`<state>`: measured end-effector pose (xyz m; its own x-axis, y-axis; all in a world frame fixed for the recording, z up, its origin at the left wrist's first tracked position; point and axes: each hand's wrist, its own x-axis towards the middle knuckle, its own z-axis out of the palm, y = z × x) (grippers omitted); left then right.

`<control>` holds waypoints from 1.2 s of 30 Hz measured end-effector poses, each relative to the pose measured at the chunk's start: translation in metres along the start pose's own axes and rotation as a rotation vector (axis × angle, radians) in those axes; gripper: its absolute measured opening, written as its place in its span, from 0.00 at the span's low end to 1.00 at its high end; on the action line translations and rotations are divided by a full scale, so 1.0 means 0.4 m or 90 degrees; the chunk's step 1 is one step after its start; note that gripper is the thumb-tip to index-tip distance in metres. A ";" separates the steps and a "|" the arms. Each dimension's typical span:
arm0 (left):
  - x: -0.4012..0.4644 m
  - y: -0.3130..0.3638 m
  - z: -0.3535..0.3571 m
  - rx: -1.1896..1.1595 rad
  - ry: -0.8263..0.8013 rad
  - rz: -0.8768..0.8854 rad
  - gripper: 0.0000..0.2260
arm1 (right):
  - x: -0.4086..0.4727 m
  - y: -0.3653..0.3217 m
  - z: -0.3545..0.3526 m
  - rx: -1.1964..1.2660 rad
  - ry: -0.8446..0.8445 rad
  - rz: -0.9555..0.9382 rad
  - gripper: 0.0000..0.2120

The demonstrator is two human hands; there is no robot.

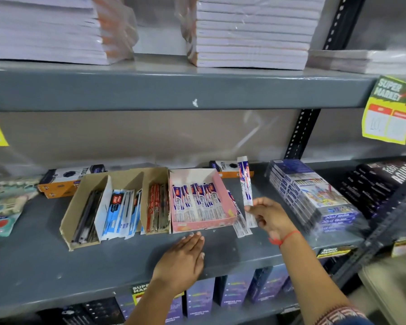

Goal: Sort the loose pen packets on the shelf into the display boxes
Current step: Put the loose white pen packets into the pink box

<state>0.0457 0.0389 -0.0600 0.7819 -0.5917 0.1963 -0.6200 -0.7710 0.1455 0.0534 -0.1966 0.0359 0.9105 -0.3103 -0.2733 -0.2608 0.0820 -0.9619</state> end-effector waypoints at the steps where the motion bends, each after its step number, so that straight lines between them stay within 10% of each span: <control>1: -0.001 0.001 0.000 -0.001 -0.001 -0.001 0.22 | -0.016 -0.003 0.005 0.022 -0.019 -0.014 0.14; 20: 0.002 -0.016 -0.021 -0.042 -0.025 -0.033 0.23 | -0.019 -0.040 0.118 -0.105 -0.033 -0.070 0.17; 36: -0.003 -0.022 -0.023 -0.065 -0.035 -0.022 0.24 | 0.118 -0.017 0.331 -0.683 -0.072 -0.062 0.08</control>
<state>0.0497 0.0483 -0.0525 0.8038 -0.5792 0.1361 -0.5936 -0.7650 0.2500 0.1407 -0.0866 0.0288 0.9524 -0.1765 -0.2485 -0.2805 -0.8264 -0.4881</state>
